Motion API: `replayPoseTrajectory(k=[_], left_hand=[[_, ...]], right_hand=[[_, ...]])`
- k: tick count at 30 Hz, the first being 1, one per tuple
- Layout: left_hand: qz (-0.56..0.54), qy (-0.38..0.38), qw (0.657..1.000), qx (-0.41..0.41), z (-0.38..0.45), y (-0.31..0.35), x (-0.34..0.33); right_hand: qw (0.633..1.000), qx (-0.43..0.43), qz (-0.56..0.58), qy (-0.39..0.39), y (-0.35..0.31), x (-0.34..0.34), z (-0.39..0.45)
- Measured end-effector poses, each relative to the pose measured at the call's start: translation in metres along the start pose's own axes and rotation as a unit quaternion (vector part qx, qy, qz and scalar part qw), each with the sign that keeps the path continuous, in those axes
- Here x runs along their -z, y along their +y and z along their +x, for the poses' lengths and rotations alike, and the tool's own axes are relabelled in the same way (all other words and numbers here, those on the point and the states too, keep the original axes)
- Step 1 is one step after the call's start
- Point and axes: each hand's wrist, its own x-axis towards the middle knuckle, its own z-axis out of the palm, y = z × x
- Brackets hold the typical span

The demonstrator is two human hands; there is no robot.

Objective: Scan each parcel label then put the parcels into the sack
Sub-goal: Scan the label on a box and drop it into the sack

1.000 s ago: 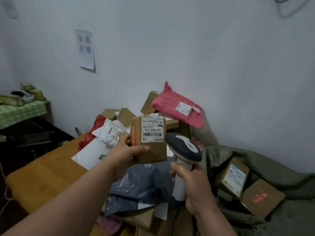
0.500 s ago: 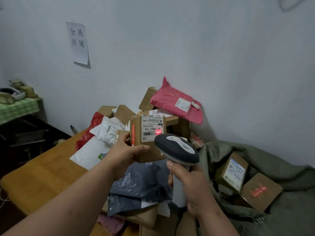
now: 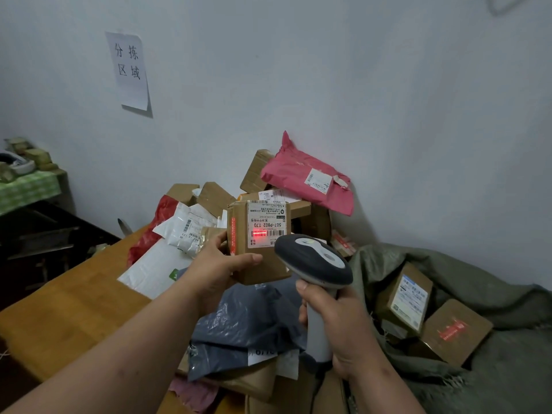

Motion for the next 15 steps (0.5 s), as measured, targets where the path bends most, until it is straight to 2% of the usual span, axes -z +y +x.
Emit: replayPoseTrajectory(k=[9,15], left_hand=[[0.012,-0.003,1.000,0.002,0.010,-0.006,0.004],[0.021,-0.039,0.999,0.019,0.025,-0.013,-0.006]], right_hand=[[1.000,-0.009,-0.017,0.008,0.005,0.003,0.004],[0.994,-0.044,-0.011,0.095,0.013,0.016,0.014]])
